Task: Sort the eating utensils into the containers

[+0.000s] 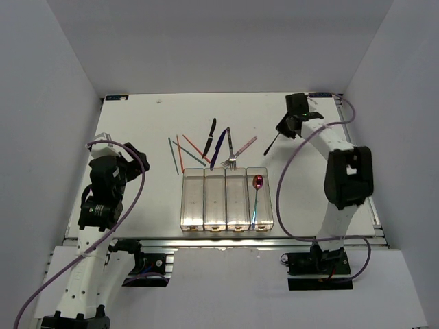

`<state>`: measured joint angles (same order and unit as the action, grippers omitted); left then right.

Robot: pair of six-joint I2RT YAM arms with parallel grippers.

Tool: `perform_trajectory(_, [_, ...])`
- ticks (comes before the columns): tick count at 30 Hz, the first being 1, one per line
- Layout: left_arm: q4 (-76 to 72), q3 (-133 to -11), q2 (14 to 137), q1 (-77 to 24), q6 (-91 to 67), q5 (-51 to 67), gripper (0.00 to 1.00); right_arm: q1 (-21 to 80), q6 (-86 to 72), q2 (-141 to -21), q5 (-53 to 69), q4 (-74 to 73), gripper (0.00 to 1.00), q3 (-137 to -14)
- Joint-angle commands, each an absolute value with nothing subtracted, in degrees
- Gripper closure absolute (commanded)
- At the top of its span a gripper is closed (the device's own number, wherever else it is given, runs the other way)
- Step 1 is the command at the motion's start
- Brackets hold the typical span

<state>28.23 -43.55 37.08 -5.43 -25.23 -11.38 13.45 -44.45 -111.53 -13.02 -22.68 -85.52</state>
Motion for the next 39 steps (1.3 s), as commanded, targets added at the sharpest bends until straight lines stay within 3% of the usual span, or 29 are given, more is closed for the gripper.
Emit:
perform_trajectory(1, [27.60, -43.16, 37.18, -5.71, -24.43, -11.34, 0.02, 14.59, -37.36, -95.73, -14.59, -17.24, 1.00, -81.67])
perform_trajectory(7, [27.77, -43.24, 38.14, -5.71, -24.52, -11.95, 0.02, 21.43, -31.47, -83.16, -16.87, -23.96, 1.00, -72.00])
perform_trajectory(15, [27.86, -43.24, 39.11, -5.71, -24.61, -12.30, 0.02, 35.23, -38.40, -67.25, -21.71, -23.29, 1.00, -54.33])
perform_trajectory(34, [27.95, -43.24, 39.20, -5.71, -24.61, -12.22, 0.02, 46.84, -49.75, -68.38, -27.25, -23.37, 1.00, -44.03])
perform_trajectory(39, [27.95, -43.24, 39.20, -5.71, -24.52, -11.95, 0.02, 46.93, -49.31, -68.99, -26.89, -23.20, 0.73, -45.00])
